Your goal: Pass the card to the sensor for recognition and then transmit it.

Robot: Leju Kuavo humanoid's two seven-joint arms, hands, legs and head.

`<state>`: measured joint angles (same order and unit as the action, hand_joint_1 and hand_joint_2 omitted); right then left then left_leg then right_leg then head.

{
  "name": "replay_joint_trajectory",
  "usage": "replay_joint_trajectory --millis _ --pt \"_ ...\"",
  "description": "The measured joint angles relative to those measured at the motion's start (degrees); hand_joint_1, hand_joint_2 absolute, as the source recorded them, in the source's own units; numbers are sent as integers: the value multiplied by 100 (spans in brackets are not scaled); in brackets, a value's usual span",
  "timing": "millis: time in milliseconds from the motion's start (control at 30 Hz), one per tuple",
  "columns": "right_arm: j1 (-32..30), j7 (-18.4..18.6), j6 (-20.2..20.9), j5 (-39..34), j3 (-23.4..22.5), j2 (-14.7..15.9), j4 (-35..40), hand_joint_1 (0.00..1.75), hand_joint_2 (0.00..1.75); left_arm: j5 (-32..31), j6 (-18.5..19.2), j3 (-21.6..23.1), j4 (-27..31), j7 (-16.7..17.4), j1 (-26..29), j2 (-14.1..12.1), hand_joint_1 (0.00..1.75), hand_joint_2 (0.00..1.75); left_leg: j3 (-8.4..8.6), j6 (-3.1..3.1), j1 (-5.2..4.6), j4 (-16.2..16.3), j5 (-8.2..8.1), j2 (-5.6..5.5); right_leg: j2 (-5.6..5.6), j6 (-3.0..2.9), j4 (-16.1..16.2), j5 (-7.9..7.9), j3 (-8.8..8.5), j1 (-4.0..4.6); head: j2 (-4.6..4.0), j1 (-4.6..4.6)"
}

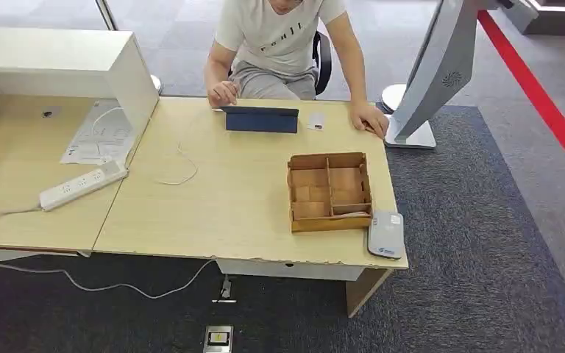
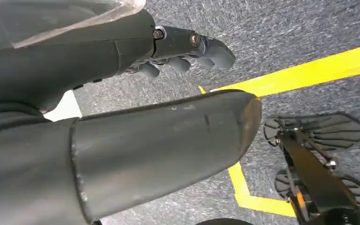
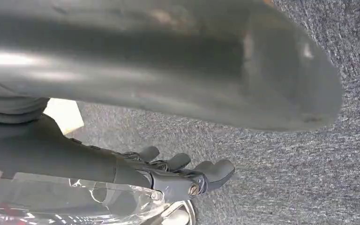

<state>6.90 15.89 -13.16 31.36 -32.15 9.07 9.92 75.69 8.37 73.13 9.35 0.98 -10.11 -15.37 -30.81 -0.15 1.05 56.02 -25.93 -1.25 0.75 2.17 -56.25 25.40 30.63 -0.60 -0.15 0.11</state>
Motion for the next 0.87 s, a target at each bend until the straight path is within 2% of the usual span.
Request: replay_joint_trajectory --millis 267,567,700,733,800,867 --pt "-2 31 -4 2 -2 0 0 0 0 4 28 22 0 -2 0 0 0 0 0 0 0 0 0 1 0 0 0 0 0 0 0 -2" --pt "-2 7 -61 20 -2 -2 0 0 0 -9 -13 24 0 -420 -2 -13 0 0 0 0 0 0 0 0 0 0 0 0 0 0 0 -2" --pt "-2 -125 -35 109 -2 0 0 0 0 -173 451 33 0 -632 -4 -22 0 0 0 0 -1 0 0 0 0 0 0 0 1 -1 0 -2" --pt "-1 -153 -31 122 -2 0 0 0 0 -181 435 40 0 -651 -3 -20 0 0 0 0 -1 0 0 0 0 0 0 0 1 -1 0 -2" --pt "0 -190 -33 142 -2 0 0 0 0 -109 299 44 0 -605 -4 11 0 0 0 0 -1 0 0 1 0 0 0 0 0 -1 0 0" --pt "-4 -234 -35 210 -2 4 0 0 0 26 618 44 2 -461 -5 20 0 0 0 0 -2 0 0 1 0 0 0 0 0 -2 0 -2"
